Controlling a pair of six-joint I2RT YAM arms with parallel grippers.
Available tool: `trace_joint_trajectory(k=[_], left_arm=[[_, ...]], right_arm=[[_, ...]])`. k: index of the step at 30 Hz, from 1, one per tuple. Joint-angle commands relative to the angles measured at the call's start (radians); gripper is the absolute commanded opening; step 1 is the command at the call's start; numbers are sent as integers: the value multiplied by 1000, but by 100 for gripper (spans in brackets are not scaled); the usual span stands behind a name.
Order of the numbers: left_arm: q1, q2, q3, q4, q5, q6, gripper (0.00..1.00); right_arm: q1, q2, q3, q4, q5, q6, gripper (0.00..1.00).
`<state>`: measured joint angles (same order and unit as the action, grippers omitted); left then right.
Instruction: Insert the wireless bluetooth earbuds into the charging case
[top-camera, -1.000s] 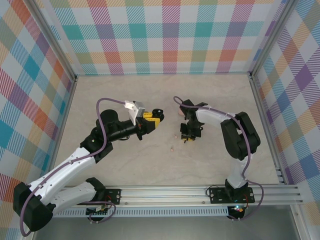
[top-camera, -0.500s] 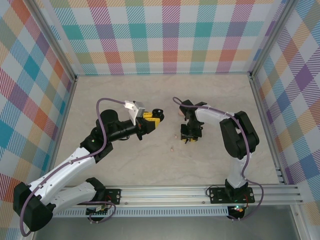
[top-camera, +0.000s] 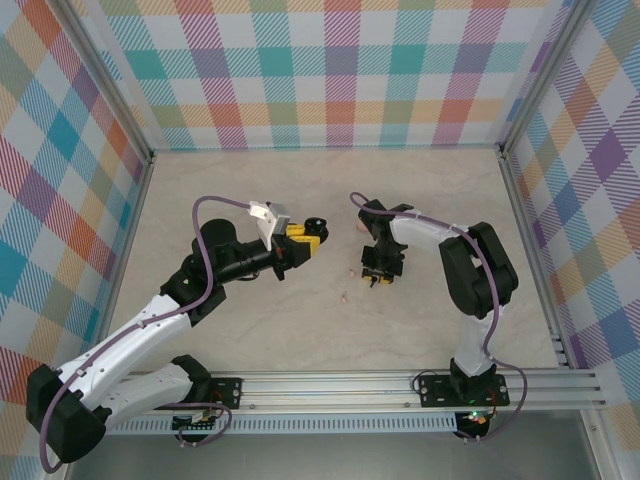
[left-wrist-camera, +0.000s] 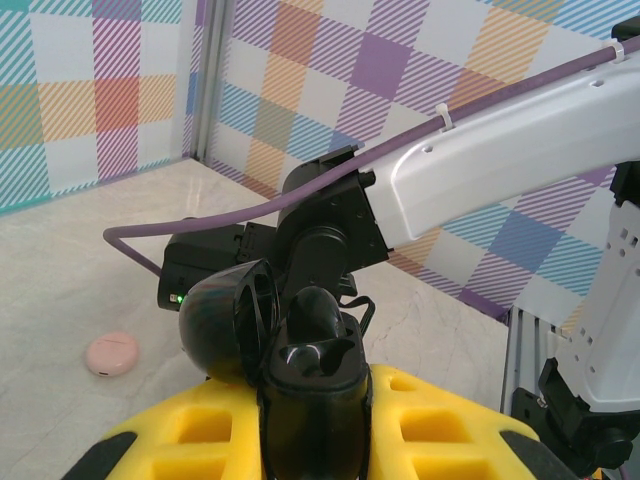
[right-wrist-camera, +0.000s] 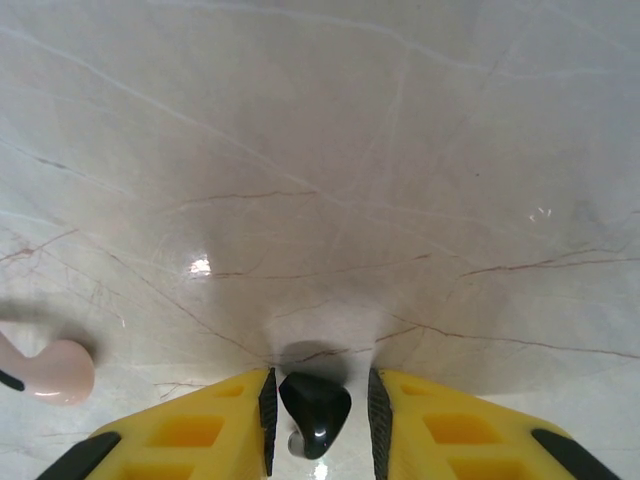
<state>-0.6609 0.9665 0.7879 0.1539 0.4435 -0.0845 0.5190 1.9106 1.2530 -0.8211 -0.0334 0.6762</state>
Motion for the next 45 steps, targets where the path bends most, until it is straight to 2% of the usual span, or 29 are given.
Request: trace_joint_trajectory(k=[1, 19, 29, 36, 45], left_arm=[[-13, -20, -7, 6, 9, 13, 19], [-12, -26, -13, 6, 6, 14, 19], [-12, -34, -21, 3, 0, 16, 19], [-12, -38, -24, -1, -2, 15, 19], [-13, -32, -30, -13, -17, 6, 19]], right_arm=[[6, 34, 28, 19, 7, 34, 33], [6, 79, 56, 16, -25, 29, 33], [6, 126, 82, 8, -40, -2, 27], [6, 121, 100, -8, -15, -71, 24], [-13, 27, 78, 13, 9, -206, 23]])
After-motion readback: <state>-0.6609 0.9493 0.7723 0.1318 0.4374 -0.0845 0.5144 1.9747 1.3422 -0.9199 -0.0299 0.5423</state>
